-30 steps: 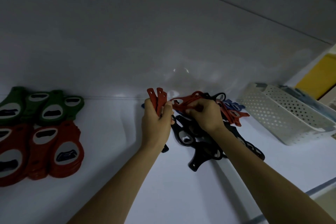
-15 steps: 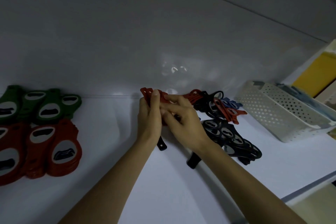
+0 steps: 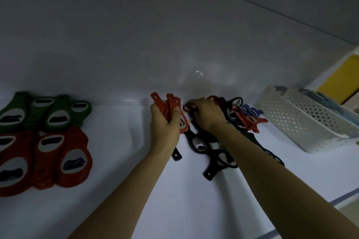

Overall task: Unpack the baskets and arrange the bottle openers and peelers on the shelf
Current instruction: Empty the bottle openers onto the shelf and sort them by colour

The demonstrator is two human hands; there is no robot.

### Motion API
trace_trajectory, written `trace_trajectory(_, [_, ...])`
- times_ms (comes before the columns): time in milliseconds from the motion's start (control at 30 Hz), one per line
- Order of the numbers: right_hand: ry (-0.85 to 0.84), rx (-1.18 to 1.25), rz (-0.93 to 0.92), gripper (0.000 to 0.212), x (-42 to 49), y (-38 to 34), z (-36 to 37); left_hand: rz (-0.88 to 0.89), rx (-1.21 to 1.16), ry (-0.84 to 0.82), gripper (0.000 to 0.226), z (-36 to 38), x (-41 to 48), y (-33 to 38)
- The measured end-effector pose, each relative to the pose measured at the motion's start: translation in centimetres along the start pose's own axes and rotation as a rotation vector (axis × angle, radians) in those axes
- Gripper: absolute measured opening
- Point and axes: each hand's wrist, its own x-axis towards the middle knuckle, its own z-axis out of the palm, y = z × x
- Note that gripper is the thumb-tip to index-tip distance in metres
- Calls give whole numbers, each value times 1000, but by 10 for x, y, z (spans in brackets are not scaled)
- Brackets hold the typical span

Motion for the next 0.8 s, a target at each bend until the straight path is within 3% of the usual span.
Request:
trace_trajectory(100, [35, -204, -92, 42, 4, 1, 0, -32, -37, -26, 30, -2, 2, 2])
trace_trajectory(167, [104, -196, -100, 34, 1, 2, -1, -59, -60, -46, 29, -2, 3, 3])
trace_trajectory(300, [466, 381, 19, 26, -17, -7, -4, -110, -126, -36, 20, -1, 4, 6])
trace_trajectory(433, [657, 835, 11, 20, -41, -38, -17, -160, -181, -46, 18, 0, 3, 9])
trace_trajectory(500, [649, 813, -169, 24, -55, -51, -23, -184, -248, -65, 38, 0, 3, 12])
trace_trajectory(600, [440, 535, -398, 39, -73, -57, -20, -226, -357, -132, 61, -3, 7, 16])
trace_trajectory(667, [364, 481, -421, 42, -73, -53, -18, -274, -411, -135, 61, -5, 8, 18])
trace_trajectory(733, [399, 481, -445, 42, -69, -49, -19, -291, -420, -122, 53, -5, 7, 18])
trace_trajectory(800, [384, 680, -353, 42, -61, -48, -18, -260, -348, -72, 33, -3, 6, 16])
